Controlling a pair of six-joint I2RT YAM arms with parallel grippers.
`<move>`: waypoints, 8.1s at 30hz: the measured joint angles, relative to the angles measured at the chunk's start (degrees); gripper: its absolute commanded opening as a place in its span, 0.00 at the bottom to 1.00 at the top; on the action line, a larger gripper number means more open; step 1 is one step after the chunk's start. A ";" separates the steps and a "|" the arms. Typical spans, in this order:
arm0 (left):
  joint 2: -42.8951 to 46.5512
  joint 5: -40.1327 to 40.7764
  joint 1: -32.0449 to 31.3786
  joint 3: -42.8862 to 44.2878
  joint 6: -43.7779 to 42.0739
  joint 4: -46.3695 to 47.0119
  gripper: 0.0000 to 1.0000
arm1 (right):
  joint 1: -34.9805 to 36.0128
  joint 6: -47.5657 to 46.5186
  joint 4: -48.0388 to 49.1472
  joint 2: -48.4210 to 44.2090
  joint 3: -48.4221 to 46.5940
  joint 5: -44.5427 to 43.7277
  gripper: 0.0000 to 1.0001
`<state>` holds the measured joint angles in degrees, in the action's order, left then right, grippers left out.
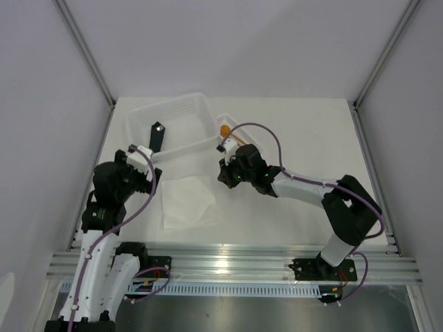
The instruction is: Place the utensils on the paper napkin and roll it up
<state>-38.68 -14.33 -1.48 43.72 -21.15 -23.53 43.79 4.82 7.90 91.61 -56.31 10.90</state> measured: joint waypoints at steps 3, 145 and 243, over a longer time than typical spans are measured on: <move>3.58 2.82 0.00 -7.04 -0.94 -6.29 0.98 | 2.51 0.11 -1.49 7.56 -2.99 2.45 0.00; -2.03 25.68 4.50 -17.09 -0.35 -2.29 0.99 | 8.13 25.38 0.57 22.75 -13.94 8.59 0.00; 4.09 21.31 4.52 4.31 -16.04 -28.26 1.00 | -18.40 -1.40 -18.49 33.24 -42.42 2.10 0.25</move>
<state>-34.59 6.98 3.05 48.03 -37.19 -51.79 25.39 3.42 -10.59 124.86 -98.74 12.99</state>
